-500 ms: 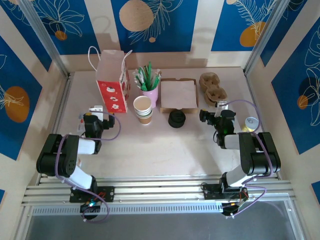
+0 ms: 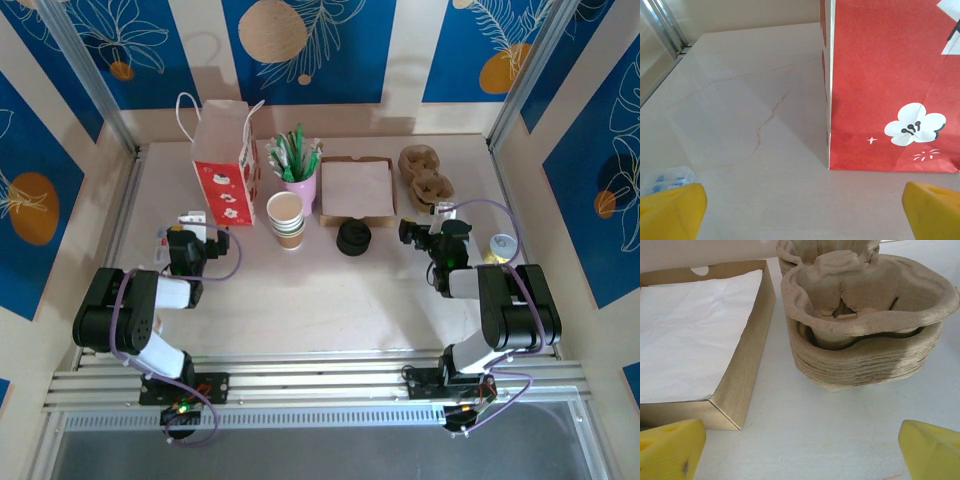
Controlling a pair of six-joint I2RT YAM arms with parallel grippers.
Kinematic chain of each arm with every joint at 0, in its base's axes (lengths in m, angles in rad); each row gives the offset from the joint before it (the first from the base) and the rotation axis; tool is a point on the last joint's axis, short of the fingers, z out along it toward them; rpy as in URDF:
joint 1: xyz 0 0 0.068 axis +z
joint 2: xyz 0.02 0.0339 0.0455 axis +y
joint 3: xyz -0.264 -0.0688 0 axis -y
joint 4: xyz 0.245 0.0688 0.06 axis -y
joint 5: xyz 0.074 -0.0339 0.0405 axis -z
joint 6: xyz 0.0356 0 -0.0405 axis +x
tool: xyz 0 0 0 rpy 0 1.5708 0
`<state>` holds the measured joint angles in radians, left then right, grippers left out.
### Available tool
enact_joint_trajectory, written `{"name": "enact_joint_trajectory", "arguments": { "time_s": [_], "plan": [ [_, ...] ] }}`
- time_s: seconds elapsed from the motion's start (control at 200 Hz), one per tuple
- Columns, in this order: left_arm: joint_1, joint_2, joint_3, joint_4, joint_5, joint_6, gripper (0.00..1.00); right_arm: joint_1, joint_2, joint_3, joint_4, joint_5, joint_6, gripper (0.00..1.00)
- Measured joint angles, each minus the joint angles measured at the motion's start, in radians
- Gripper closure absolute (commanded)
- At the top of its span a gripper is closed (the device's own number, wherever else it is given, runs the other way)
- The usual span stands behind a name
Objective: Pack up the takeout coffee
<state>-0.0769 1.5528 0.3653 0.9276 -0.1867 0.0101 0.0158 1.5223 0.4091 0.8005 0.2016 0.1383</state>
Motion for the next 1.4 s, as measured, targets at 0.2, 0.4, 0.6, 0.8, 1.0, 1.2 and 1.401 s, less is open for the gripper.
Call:
{"name": "enact_joint_trajectory", "arguments": {
  "time_s": [0.2,0.4,0.6,0.8,1.0,1.2,1.401],
  "plan": [
    [0.000,0.000,0.000,0.000,0.000,0.000,0.00,0.000,0.000,0.000,0.000,0.000,0.000,0.01],
    [0.000,0.000,0.000,0.000,0.000,0.000,0.00,0.000,0.000,0.000,0.000,0.000,0.000,0.01],
    [0.000,0.000,0.000,0.000,0.000,0.000,0.00,0.000,0.000,0.000,0.000,-0.001,0.000,0.01],
    [0.000,-0.008,0.000,-0.009,0.003,0.000,0.00,0.000,-0.018,0.002,-0.032,0.000,0.000,0.01],
    [-0.001,-0.182,0.018,-0.178,0.016,0.002,0.00,0.027,-0.262,0.061,-0.275,0.011,0.006,0.01],
    [-0.003,-0.393,0.206,-0.540,-0.033,-0.180,0.00,0.111,-0.594,0.103,-0.489,0.015,0.169,0.01],
    [-0.004,-0.563,0.401,-0.836,0.057,-0.385,0.00,0.099,-0.729,0.258,-0.748,-0.092,0.373,0.01]
  ]
}}
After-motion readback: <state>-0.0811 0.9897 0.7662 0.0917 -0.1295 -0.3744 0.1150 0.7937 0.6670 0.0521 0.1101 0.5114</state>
